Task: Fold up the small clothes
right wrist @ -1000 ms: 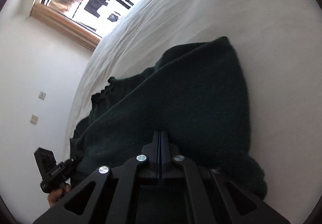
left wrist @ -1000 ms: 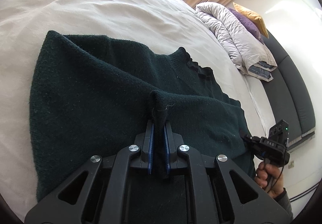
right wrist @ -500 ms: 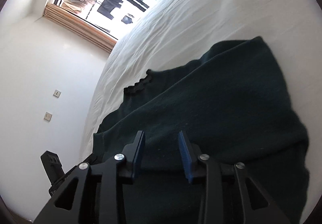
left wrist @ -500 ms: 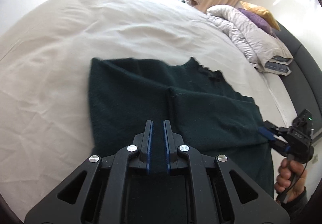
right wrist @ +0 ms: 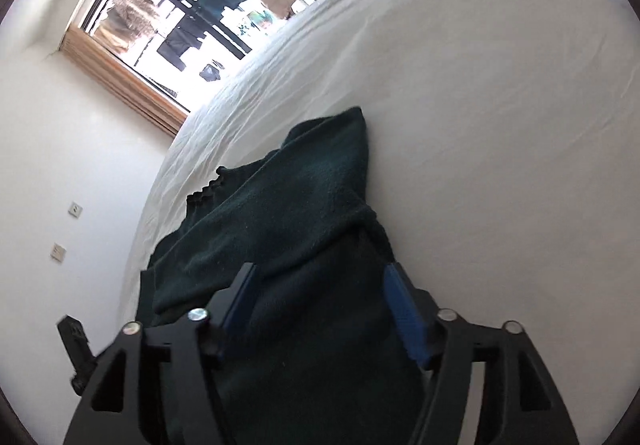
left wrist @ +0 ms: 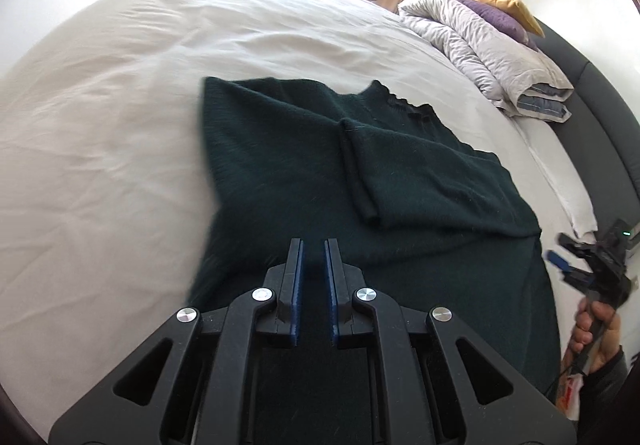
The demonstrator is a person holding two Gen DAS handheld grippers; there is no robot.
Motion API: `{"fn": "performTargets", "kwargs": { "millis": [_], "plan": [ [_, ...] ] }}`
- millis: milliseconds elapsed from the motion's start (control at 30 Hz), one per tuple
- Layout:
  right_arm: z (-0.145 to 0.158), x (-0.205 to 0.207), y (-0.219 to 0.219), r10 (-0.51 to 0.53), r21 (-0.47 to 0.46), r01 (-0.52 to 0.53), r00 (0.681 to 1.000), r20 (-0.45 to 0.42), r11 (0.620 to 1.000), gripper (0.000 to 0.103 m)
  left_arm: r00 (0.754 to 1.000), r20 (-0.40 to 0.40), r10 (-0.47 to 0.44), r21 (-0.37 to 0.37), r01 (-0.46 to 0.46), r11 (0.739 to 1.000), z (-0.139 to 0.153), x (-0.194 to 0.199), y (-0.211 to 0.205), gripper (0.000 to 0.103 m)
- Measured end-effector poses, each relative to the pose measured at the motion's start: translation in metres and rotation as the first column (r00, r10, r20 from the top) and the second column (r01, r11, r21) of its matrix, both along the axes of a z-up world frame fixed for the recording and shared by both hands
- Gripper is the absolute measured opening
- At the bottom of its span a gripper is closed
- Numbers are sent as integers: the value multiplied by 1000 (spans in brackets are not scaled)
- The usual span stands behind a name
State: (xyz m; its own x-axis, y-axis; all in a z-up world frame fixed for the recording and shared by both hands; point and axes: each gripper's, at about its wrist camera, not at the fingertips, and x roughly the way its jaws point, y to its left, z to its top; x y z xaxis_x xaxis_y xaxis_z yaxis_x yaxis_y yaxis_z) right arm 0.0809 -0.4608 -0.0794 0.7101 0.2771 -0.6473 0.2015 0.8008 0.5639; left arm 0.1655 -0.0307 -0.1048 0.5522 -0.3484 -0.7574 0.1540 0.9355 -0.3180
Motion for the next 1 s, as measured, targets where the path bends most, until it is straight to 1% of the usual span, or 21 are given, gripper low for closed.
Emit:
{"fn": "performTargets", "kwargs": {
  "millis": [67,133,167,200,267,333,400,433,500,533,600,667,700,767,800,833,867,900,933,967,1000],
  "plan": [
    [21,-25,16,83,-111,-80,996,21,991,71,999,46,-18,27,17,999,11,-33,9,10],
    [39,-52,36,151,-252,-139,988,26,958,71,994,93,-53,83,46,996,20,-68,14,10],
    [46,-67,46,194,-323,-175,981,27,930,71,989,118,-89,115,76,990,24,-88,14,10],
    [53,-82,58,238,-397,-209,971,25,894,71,982,141,-126,149,105,983,26,-106,14,10],
    [63,-115,79,303,-534,-242,953,27,810,77,964,181,-194,240,148,960,26,-150,12,10],
    [72,-149,95,344,-637,-233,937,55,735,87,948,190,-254,296,191,936,24,-182,8,10],
    [74,-174,111,379,-701,-211,921,90,681,90,926,203,-318,339,238,910,21,-219,7,10],
    [75,-186,117,391,-727,-198,914,106,658,92,916,207,-344,361,255,897,20,-235,9,10],
    [77,-203,121,402,-766,-174,908,117,618,92,901,208,-382,450,258,855,13,-262,12,10],
    [75,-208,122,403,-778,-171,908,114,604,92,897,206,-392,486,254,836,9,-271,13,10],
    [71,-214,119,395,-791,-181,915,82,584,92,892,189,-410,564,243,789,1,-290,18,10],
    [64,-221,119,396,-803,-214,918,29,556,90,888,168,-427,597,254,761,-4,-305,23,10],
    [61,-221,115,400,-799,-233,917,10,555,88,885,157,-439,606,264,750,-6,-311,24,10],
    [57,-225,109,392,-797,-245,920,-11,553,85,875,139,-464,643,277,714,-11,-320,25,10],
    [55,-226,106,383,-809,-242,923,-22,535,84,868,137,-477,666,276,693,-14,-326,25,10],
    [52,-227,103,378,-826,-242,925,-37,509,83,860,138,-491,694,270,667,-17,-330,24,10],
    [48,-229,101,377,-842,-246,925,-55,481,83,848,138,-511,732,261,630,-22,-337,24,10],
    [45,-230,100,381,-854,-259,921,-78,451,81,840,133,-526,752,261,606,-26,-340,24,10],
    [40,-231,99,386,-866,-274,917,-103,418,76,832,120,-542,771,266,579,-30,-342,24,10],
    [35,-233,97,392,-876,-288,911,-127,386,73,828,113,-549,780,268,565,-33,-343,24,10],
    [30,-234,96,400,-880,-305,904,-148,364,70,825,108,-554,792,266,550,-37,-343,25,10]
  ]
}}
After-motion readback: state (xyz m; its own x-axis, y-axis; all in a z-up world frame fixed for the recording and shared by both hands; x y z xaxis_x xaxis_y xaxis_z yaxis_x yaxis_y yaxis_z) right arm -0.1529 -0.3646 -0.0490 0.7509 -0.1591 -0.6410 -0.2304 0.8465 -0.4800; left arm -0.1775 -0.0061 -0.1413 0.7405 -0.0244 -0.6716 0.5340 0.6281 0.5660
